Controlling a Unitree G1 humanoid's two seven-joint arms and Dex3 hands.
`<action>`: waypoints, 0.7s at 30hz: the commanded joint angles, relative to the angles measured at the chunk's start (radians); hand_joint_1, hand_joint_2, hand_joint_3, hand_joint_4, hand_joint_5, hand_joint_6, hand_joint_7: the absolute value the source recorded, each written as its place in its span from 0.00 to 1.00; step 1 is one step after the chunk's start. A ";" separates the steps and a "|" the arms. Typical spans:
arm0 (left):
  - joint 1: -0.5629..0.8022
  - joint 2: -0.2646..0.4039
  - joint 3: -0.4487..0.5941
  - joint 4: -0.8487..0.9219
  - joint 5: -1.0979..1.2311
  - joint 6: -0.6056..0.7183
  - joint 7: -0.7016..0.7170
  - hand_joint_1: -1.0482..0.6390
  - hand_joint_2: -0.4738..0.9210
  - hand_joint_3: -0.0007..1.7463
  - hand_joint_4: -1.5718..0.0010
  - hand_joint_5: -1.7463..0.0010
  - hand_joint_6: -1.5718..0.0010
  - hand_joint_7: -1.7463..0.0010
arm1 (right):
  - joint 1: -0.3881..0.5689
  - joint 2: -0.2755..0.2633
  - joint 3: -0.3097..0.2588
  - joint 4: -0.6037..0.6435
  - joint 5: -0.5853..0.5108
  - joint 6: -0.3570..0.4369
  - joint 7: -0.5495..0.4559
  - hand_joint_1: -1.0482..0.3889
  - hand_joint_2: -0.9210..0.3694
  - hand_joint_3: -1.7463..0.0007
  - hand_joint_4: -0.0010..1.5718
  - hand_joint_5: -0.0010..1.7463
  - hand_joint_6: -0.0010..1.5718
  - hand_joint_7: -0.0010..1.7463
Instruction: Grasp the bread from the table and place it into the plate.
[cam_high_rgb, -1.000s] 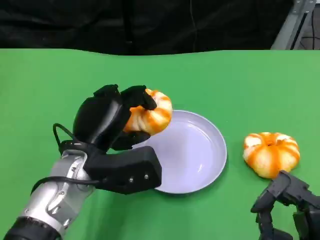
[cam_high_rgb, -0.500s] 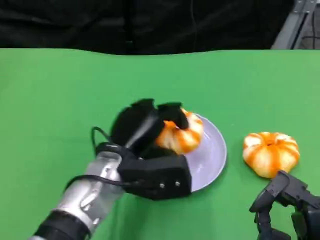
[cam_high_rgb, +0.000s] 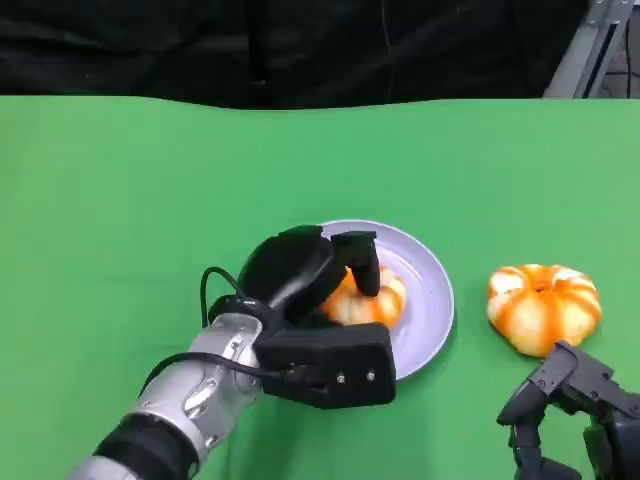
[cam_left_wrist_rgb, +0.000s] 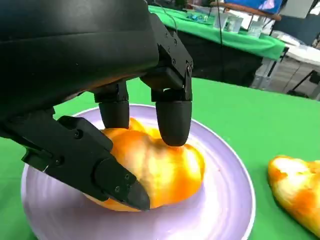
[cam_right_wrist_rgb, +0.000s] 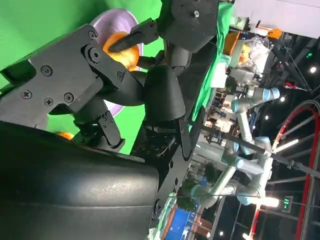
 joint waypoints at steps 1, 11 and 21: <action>-0.026 0.003 -0.007 0.039 0.007 -0.018 0.026 0.57 1.00 0.09 0.69 0.00 0.66 0.12 | 0.012 -0.002 0.000 -0.015 -0.005 0.005 -0.012 0.64 0.32 0.30 0.53 1.00 0.48 0.87; -0.010 0.060 -0.049 -0.071 0.027 0.099 -0.245 0.10 1.00 0.31 0.94 0.98 0.80 1.00 | 0.006 -0.008 0.000 -0.003 0.005 -0.009 -0.015 0.64 0.31 0.31 0.53 1.00 0.48 0.87; 0.045 0.106 -0.025 -0.273 -0.016 0.223 -0.439 0.00 1.00 0.39 1.00 1.00 0.95 1.00 | 0.013 -0.008 0.000 -0.016 0.011 0.010 -0.012 0.63 0.32 0.30 0.53 1.00 0.48 0.87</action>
